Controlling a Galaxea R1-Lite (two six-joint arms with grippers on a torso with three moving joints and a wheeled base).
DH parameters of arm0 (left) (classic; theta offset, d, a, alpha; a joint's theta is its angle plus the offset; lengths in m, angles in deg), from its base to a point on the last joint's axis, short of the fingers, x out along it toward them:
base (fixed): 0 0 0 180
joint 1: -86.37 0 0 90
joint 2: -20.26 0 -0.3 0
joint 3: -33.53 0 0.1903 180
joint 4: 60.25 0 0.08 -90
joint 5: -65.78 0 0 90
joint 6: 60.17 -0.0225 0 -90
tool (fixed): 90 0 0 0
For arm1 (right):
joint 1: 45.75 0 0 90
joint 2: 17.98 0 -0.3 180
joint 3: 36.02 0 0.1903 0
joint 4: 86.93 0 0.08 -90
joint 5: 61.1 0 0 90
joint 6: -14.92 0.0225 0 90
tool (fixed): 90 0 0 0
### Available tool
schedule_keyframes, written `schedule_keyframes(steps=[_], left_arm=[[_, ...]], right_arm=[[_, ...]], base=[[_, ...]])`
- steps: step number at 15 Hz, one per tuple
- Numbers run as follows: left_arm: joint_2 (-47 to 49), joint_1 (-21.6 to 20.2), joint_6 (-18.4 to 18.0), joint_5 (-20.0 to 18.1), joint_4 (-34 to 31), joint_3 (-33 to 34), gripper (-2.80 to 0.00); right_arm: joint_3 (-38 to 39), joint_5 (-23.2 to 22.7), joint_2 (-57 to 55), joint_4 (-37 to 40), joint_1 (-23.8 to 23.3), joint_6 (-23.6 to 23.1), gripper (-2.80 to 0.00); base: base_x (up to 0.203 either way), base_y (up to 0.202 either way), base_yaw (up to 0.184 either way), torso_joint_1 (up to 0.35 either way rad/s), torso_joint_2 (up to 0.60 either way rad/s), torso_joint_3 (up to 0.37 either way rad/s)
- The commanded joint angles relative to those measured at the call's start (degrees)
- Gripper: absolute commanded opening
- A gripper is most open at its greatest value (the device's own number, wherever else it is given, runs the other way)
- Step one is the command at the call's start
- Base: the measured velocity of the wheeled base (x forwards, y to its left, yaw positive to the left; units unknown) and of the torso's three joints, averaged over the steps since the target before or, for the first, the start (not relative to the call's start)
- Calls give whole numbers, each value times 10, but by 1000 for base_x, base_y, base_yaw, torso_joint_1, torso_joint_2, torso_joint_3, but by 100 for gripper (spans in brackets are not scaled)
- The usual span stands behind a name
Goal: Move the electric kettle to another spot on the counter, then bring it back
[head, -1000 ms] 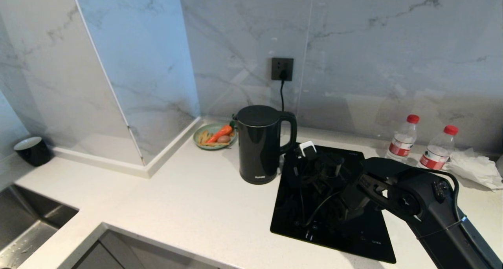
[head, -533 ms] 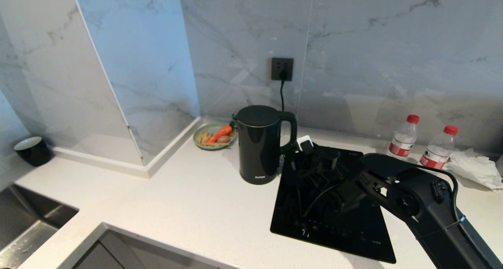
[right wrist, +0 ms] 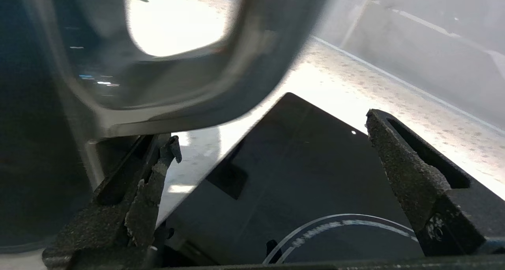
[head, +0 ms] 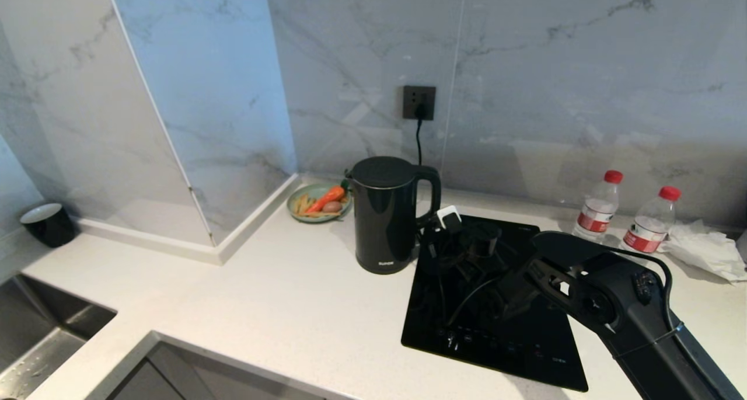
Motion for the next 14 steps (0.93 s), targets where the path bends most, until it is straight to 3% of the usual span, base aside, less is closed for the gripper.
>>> schedule_keyframes(steps=[1, 14], left_arm=[[0, 0, 0, 0, 0, 0, -280], [0, 0, 0, 0, 0, 0, -280]], right_arm=[[-2, -1, -5, -4, 1, -2, 0], [-14, -1, -21, 6, 4, 2, 0]], base=[[0, 0, 0, 0, 0, 0], [0, 0, 0, 0, 0, 0]])
